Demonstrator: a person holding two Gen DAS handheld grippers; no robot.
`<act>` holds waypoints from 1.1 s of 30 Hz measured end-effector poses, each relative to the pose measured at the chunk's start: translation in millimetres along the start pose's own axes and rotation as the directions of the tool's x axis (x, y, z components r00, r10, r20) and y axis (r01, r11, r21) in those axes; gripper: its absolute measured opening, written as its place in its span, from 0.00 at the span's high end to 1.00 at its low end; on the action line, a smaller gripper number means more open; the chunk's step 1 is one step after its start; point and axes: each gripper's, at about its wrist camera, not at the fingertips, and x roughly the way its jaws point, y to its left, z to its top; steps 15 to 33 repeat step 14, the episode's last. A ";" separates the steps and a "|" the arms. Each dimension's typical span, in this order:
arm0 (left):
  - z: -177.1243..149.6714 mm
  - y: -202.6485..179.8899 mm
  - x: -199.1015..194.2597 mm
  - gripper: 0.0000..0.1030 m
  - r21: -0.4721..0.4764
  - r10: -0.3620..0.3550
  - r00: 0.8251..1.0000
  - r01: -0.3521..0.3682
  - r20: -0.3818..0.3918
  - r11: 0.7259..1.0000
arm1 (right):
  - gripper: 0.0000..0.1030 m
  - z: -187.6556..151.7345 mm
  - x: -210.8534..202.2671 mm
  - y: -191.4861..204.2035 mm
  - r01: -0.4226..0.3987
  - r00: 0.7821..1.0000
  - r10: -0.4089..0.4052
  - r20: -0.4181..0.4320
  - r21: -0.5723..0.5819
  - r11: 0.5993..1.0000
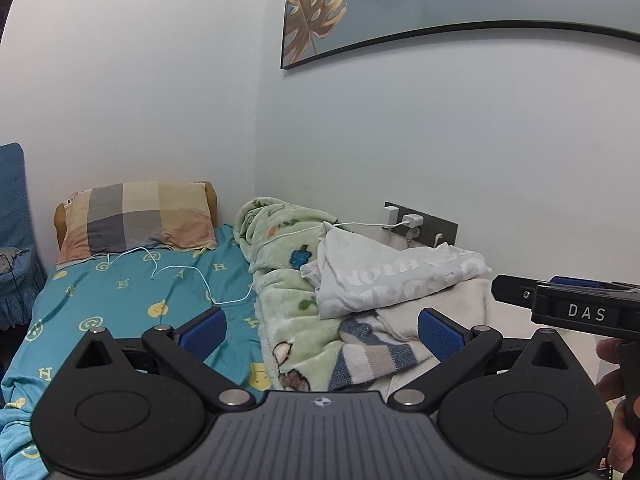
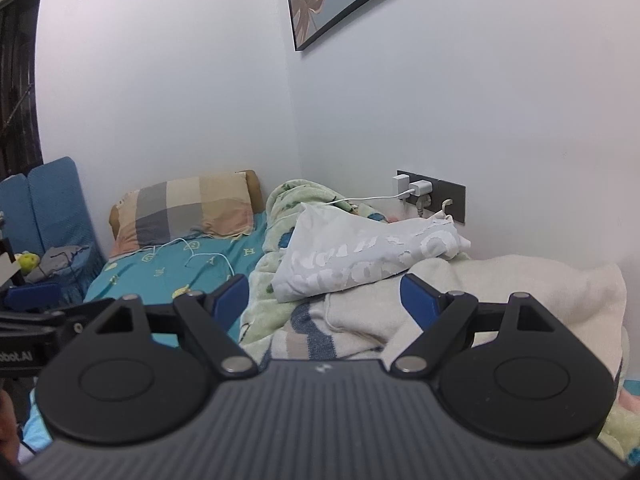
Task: Fold clothes
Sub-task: 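Open both grippers to drop the shirt and pull both tools back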
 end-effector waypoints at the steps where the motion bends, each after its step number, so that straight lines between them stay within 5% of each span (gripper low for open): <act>1: -0.6 1.0 -0.5 0.00 -0.002 0.001 1.000 -0.001 -0.001 1.000 | 0.18 -0.5 -0.5 -0.1 0.002 1.000 -0.002 -0.001 0.001 1.000; 33: -2.6 3.0 -7.7 0.00 0.002 -0.005 1.000 0.005 0.000 1.000 | 0.18 -6.5 -7.9 2.6 0.023 1.000 -0.023 0.000 -0.005 1.000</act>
